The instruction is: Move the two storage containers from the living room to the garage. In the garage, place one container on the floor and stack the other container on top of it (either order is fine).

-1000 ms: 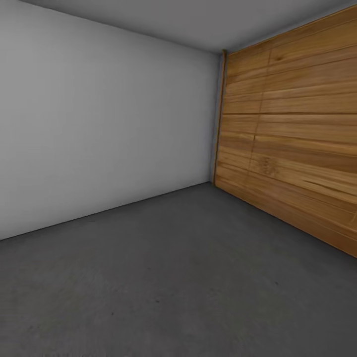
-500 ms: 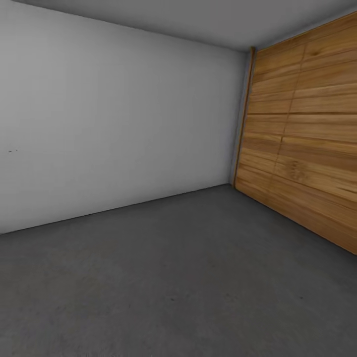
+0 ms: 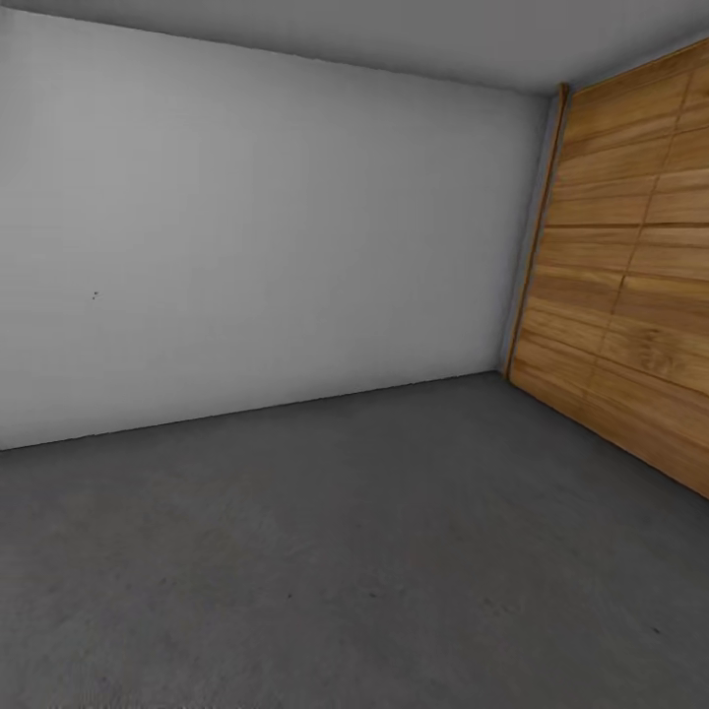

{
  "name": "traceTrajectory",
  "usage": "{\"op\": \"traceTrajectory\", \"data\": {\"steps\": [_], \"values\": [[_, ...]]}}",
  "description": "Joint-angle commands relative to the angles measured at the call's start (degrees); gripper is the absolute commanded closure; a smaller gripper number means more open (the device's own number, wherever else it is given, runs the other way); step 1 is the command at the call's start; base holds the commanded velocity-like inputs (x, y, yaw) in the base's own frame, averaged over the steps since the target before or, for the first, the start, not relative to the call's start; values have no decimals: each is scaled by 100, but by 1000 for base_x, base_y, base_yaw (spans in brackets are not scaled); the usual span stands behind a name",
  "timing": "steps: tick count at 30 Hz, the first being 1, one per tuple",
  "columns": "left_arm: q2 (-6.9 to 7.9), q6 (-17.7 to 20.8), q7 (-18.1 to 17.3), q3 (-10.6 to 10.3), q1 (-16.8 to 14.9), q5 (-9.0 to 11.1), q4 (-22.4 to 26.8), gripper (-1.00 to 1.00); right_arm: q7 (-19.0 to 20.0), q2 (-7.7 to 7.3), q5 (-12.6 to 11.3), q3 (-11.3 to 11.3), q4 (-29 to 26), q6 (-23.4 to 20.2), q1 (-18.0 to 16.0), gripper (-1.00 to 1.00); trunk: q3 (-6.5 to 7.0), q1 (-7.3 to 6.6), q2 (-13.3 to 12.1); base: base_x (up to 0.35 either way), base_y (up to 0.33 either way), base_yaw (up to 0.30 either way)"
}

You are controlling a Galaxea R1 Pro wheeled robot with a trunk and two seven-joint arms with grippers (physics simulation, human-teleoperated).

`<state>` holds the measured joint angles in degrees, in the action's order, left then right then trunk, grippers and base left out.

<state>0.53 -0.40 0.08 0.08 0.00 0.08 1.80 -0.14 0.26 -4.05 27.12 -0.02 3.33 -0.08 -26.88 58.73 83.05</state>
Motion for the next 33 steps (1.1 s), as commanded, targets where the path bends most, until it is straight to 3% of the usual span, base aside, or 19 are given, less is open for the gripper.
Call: {"op": "traceTrajectory", "data": {"steps": [1, 33], "values": [[0, -4, 1, 0, 0, 1, 5, -100, -2, 0, -43, 39, 2, 18, -1, -100, -4, 0, 2, 0, 0, 274], [0, -4, 1, 0, 0, 1, 5, -100, -19, 0, -47, 39, 2, 27, -1, -100, -4, 0, 2, 0, 0, 276]]}}
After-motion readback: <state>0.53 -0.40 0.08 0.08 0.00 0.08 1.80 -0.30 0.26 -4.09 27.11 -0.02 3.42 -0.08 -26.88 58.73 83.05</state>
